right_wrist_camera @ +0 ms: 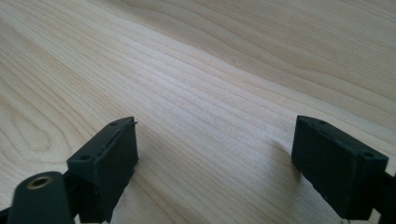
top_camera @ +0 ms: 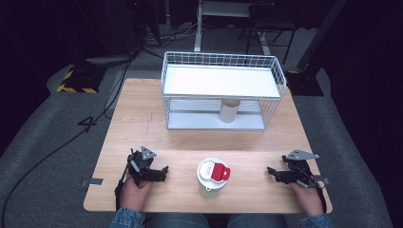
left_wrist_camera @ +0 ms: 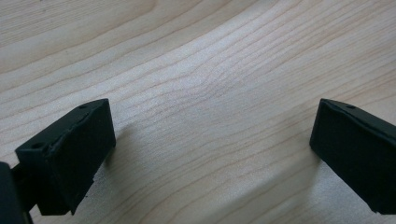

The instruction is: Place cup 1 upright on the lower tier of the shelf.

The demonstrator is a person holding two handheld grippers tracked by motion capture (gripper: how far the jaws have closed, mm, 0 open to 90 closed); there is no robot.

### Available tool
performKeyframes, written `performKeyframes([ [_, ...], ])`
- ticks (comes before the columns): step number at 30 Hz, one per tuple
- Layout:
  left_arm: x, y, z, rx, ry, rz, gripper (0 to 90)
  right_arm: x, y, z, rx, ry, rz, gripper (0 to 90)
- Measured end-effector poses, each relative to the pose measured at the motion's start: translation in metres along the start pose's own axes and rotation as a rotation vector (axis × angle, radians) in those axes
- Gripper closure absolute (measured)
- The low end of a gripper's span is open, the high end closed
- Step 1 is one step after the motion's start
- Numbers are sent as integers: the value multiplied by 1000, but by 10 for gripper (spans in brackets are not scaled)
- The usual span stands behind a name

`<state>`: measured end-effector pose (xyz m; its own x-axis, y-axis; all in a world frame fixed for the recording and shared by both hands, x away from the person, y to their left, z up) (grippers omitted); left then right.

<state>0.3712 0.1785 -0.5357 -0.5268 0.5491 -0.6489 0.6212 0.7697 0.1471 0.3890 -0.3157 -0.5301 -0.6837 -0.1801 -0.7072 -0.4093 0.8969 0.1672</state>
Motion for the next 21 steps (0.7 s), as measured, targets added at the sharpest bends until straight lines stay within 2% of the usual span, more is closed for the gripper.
performKeyframes([
  [6, 0, 0, 0, 1, 0, -1, 7, 1, -1, 1, -9, -8, 17, 149],
  [10, 0, 0, 0, 0, 0, 0, 7, 1, -1, 2, 3, -10, 27, 139],
  [21, 0, 0, 0, -2, -1, -2, 7, 1, -1, 2, 8, -9, 27, 127],
])
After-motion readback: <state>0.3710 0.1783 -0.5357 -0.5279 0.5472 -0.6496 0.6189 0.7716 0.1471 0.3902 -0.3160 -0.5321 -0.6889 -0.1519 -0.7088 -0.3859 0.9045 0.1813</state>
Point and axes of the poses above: each handheld gripper's, and its own axes: z roughly forward along the jaws, x roughly out of its underside, y roughly to its left, the point moved 4 cm from there along z, roughly forward along the jaws, and after that the axes turned 15 degrees about z, right-handed, at the moved point
